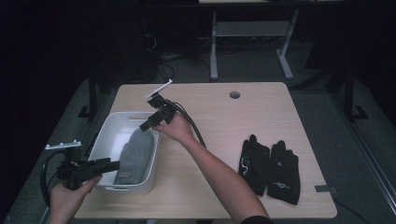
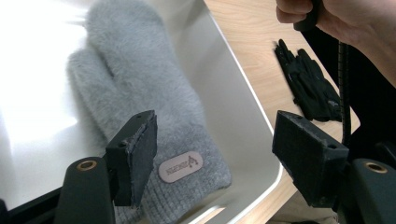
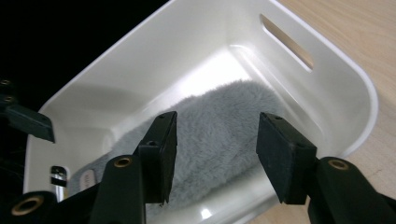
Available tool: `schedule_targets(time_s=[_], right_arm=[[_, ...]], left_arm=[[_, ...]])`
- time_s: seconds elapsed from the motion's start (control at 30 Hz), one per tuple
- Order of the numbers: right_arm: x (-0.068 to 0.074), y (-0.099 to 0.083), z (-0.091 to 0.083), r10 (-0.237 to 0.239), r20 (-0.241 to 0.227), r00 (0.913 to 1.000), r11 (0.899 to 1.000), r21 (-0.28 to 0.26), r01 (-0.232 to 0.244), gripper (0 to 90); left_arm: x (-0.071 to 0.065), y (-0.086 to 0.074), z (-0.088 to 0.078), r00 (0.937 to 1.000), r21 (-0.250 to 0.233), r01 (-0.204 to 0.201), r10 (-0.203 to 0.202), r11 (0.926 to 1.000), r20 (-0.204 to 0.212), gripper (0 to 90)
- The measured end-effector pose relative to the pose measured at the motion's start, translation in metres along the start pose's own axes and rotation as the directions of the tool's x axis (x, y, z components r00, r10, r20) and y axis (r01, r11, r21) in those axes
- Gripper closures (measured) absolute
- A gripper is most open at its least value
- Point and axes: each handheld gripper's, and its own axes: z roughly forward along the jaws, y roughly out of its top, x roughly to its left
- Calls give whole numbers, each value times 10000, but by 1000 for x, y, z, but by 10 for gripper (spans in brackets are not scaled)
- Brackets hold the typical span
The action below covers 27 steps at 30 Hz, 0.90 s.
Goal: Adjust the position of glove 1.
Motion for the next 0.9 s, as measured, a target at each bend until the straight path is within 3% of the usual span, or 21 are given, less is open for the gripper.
schedule_targets(time_s=[0.23, 0.9], right_arm=[[0, -1, -12, 68, -498, 9987, 9997, -216, -79, 465], [-8, -11, -52, -27, -1007, 9949, 9957, -919, -66, 404]], left_arm=[[-7, 6, 1, 9999, -71, -48, 48, 10000, 104, 298], [-26, 22, 19, 9988, -103, -366, 370, 9993, 332, 267]])
